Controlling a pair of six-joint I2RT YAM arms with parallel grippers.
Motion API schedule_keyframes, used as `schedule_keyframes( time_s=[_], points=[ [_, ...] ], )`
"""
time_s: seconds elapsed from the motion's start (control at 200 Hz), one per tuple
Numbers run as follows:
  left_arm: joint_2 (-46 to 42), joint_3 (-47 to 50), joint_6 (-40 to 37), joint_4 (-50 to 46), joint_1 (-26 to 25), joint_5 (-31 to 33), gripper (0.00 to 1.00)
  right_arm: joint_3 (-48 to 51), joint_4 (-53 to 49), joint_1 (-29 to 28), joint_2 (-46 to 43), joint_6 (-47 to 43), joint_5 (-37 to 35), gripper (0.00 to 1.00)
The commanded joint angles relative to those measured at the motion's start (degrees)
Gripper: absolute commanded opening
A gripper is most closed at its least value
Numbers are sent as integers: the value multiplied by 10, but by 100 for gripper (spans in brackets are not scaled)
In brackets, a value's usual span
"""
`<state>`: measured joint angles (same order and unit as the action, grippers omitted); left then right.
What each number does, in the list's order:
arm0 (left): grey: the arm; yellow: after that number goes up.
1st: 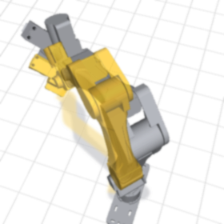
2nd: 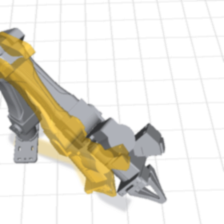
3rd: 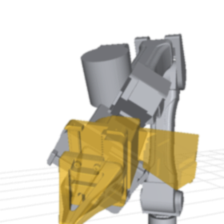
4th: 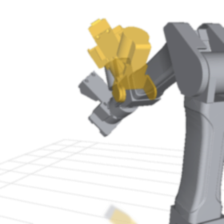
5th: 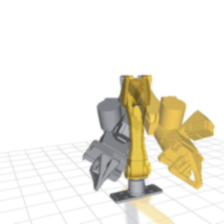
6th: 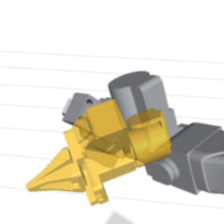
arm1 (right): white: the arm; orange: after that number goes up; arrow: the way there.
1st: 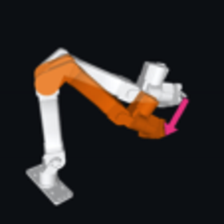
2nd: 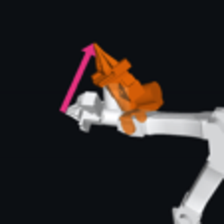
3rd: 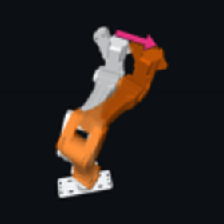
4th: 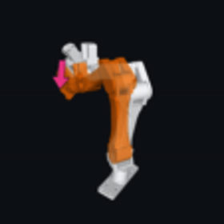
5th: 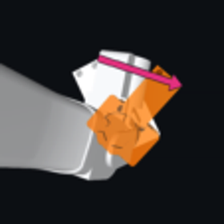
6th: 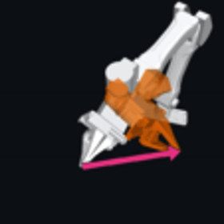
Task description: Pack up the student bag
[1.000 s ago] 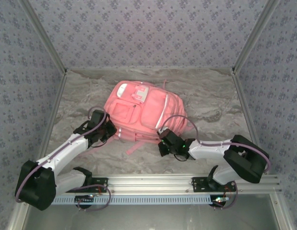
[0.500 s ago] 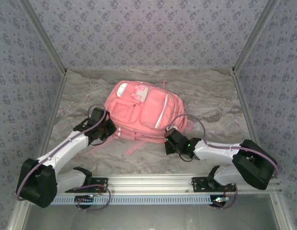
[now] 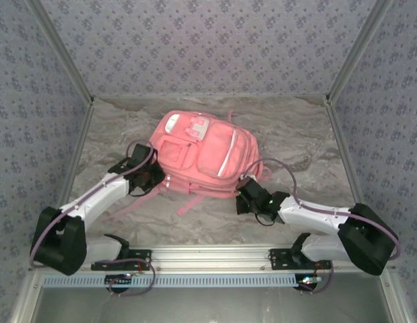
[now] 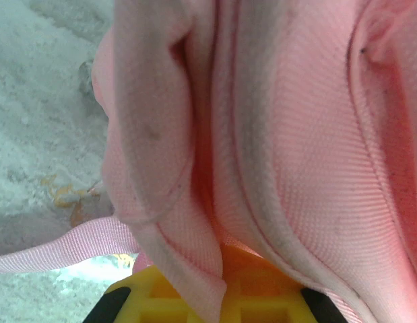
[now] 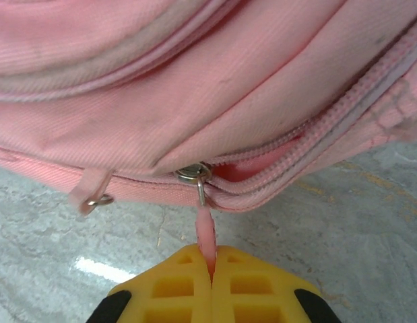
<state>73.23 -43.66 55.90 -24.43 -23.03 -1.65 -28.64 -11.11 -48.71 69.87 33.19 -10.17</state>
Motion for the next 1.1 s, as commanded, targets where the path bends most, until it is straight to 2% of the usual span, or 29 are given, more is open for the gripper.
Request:
schedule_keyframes(
  time_s=[0.0, 0.14, 0.23, 0.29, 0.34, 0.415, 0.48, 0.59, 0.64, 0.819, 0.964, 1.094],
  points=[
    [31, -50, -29, 9, 0, 0, 3, -27, -34, 0, 9, -5, 39, 0],
    [49, -105, -48, -18, 0, 16, 13, -51, -16, -17, 23, 3, 62, 0],
    [80, -148, -61, -10, 25, 31, 17, -70, 5, -29, 49, 7, 75, 0],
    [129, -190, -70, 9, 56, -9, 19, -86, 21, -36, 77, 10, 81, 0],
    [182, -251, -85, -17, 73, -36, 21, -103, 36, -37, 105, 10, 88, 0],
    [235, -323, -112, -56, 85, -67, 32, -133, 60, -37, 146, 12, 104, 0],
    [237, -342, -115, -76, 98, -81, 40, -161, 83, -38, 181, 22, 117, 0],
    [176, -299, -106, -85, 114, -80, 56, -205, 107, -37, 235, 55, 149, 0],
    [143, -272, -102, -87, 121, -92, 60, -220, 128, -35, 257, 69, 163, 0],
    [12, -140, -84, -69, 122, -133, 64, -268, 169, -33, 313, 95, 202, 0],
    [-71, -5, -41, 50, 115, -205, 66, -277, 196, -34, 330, 111, 224, 0],
    [-87, 53, -28, 136, 93, -211, 66, -272, 215, -35, 333, 120, 231, 0]
  ],
)
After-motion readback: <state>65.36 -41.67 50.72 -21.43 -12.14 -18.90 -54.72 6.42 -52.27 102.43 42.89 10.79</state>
